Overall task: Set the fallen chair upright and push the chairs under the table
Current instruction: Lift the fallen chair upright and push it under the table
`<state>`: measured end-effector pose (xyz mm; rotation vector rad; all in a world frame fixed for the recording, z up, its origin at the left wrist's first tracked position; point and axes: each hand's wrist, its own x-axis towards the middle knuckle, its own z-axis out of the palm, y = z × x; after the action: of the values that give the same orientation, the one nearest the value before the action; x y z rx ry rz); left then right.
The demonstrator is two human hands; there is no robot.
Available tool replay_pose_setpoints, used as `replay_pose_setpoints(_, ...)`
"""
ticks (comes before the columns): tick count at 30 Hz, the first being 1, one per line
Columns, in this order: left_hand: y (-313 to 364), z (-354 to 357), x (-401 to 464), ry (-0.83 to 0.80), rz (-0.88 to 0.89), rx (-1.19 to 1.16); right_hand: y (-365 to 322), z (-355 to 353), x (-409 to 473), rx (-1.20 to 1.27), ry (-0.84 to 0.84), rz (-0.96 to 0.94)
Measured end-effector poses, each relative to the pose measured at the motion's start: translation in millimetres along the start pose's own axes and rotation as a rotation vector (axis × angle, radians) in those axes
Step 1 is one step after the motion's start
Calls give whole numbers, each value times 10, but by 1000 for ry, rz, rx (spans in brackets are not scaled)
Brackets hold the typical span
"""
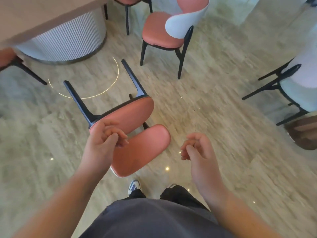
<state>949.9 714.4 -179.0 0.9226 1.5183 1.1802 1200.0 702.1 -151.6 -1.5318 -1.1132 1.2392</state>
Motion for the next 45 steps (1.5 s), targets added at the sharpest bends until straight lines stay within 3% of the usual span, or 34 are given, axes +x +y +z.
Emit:
replay_pose_setpoints(9, -233, 585, 533, 401, -54, 18, 368, -286, 1659, -272, -420, 20)
replay_pose_setpoints(15, -685, 975, 650, 528, -145, -12, 760, -298, 2644, -328, -485, 12)
replay_pose_setpoints(21, -1618, 848, 899, 595, -210, -22, 1791, 24, 2948, -354, -611, 36)
replay_pose_setpoints(30, -4006, 612, 1216, 617, -241, 34, 3885, 857, 3397, -401, -764, 23)
replay_pose_setpoints(38, -5734, 456, 1840, 419, -4, 211, 5513, 1606, 3811, -381, -1046, -104)
replay_pose_setpoints(42, -6389, 439, 2118, 313, -1, 283, 6233, 1804, 3944, -362, -1189, 67)
replay_pose_setpoints(45, -6743, 572, 2266, 300, -59, 163, 6669, 1924, 4023, -445, -1193, 94)
